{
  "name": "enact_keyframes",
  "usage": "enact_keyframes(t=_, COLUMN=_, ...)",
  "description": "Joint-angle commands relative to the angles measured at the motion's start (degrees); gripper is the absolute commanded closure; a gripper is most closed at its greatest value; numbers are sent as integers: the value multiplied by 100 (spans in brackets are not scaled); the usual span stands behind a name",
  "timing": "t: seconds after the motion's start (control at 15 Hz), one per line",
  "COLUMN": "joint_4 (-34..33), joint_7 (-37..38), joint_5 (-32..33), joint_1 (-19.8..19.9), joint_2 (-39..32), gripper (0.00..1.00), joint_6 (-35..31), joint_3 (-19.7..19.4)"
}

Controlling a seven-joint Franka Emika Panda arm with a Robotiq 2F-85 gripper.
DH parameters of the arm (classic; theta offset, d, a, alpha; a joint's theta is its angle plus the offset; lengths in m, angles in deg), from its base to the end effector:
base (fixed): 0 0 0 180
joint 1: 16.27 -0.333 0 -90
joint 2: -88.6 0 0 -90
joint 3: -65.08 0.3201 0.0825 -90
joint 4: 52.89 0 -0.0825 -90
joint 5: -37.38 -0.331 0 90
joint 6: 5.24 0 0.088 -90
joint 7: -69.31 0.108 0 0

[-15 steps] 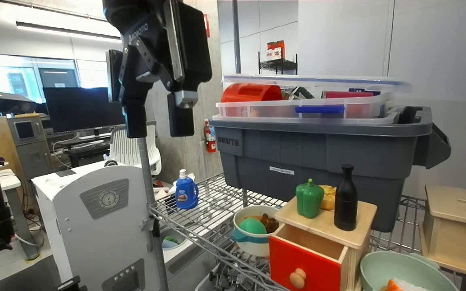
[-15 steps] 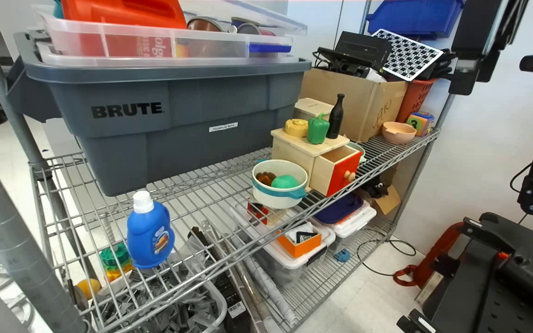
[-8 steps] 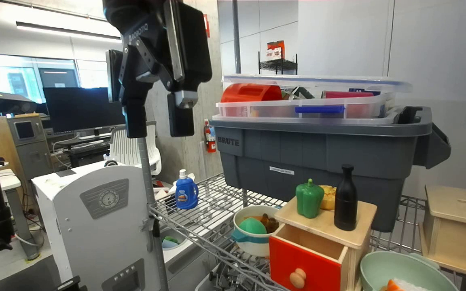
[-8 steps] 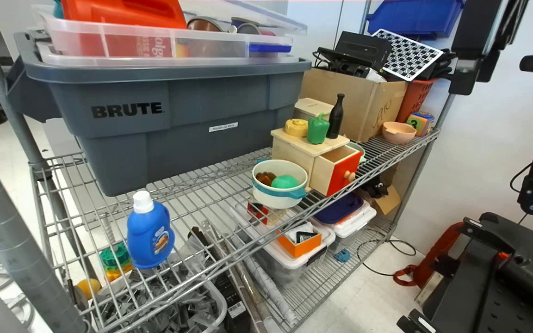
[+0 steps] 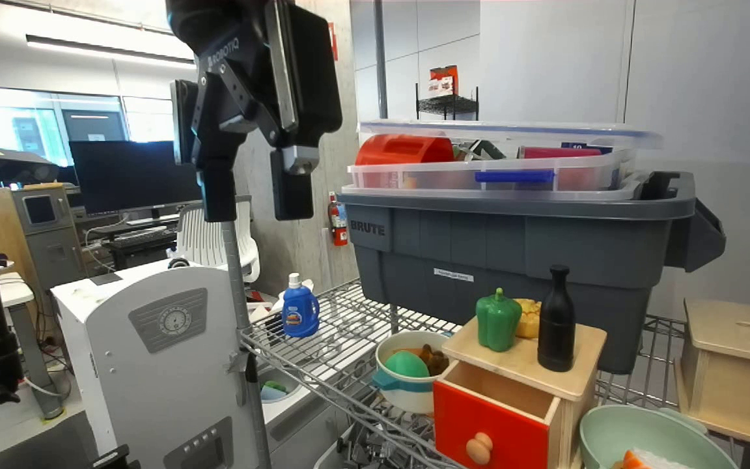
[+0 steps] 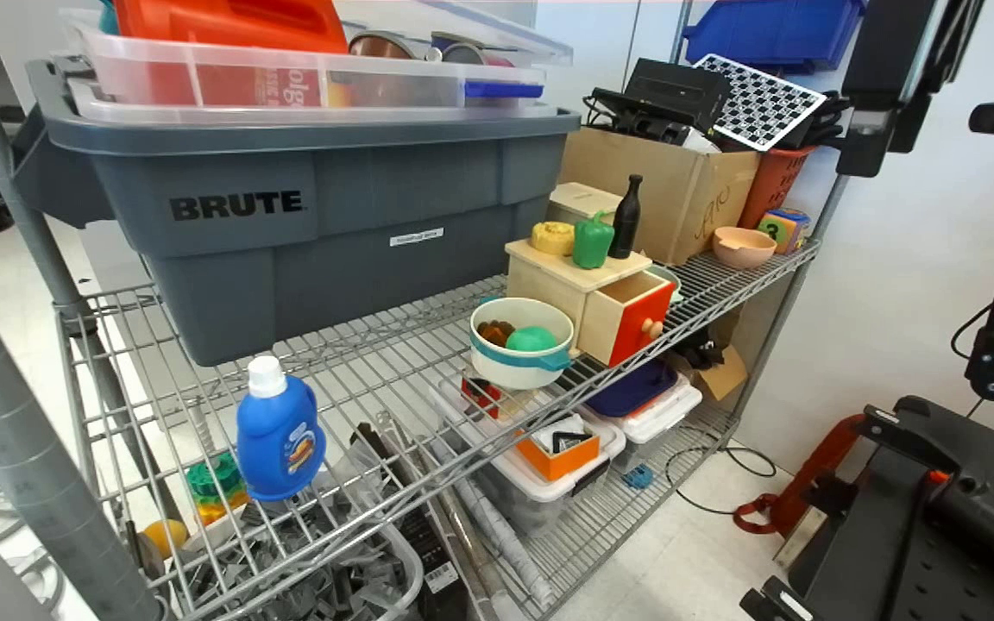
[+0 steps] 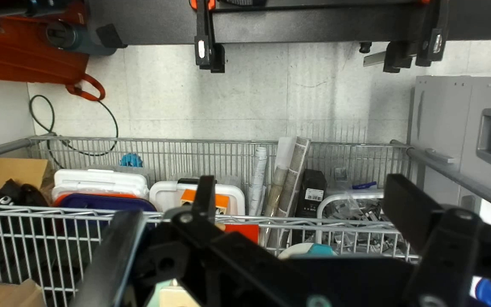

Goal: Pick up the bottle and put it in the bowl

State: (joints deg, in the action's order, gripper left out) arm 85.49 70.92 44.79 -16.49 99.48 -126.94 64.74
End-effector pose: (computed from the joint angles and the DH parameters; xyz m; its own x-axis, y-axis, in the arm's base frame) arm 0.4103 -0.0068 0.4108 0.9941 0.0380 -0.1016 0.0486 -0.9934 0.1041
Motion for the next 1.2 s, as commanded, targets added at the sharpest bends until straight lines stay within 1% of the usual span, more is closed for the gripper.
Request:
enact_keyframes(t=0.0, joint_4=-180, joint_7=-199, joint_5=-111, joint_1=-25, joint_2=-127, gripper=0, joint_6=41, joint_3=32)
enact_keyframes(t=0.13, joint_4=-228, joint_7=-337, joint_5=-167, joint_1=-53, joint_2=-169, gripper=0, joint_6=11, joint_3=32)
enact_keyframes(t=0.27, joint_4=-306, joint_7=-681, joint_5=-383, joint_1=-91, joint_2=-248, gripper=0, joint_6=-18, joint_3=-11)
enact_keyframes(t=0.47, joint_4=-433, joint_7=-973, joint_5=-580, joint_1=-62, joint_2=-372, gripper=0, joint_6=-12, joint_3=-43)
enact_keyframes(t=0.67, joint_4=-583, joint_7=-870, joint_5=-520, joint_1=12, joint_2=-496, gripper=0, joint_6=-15, joint_3=-64)
enact_keyframes(t=0.8, joint_4=-742, joint_7=-549, joint_5=-411, joint_1=61, joint_2=-679, gripper=0, joint_6=-44, joint_3=-53)
enact_keyframes(t=1.13, joint_4=-1205, joint_7=-530, joint_5=-447, joint_1=195, joint_2=-1255, gripper=0, joint_6=-102, joint_3=-167)
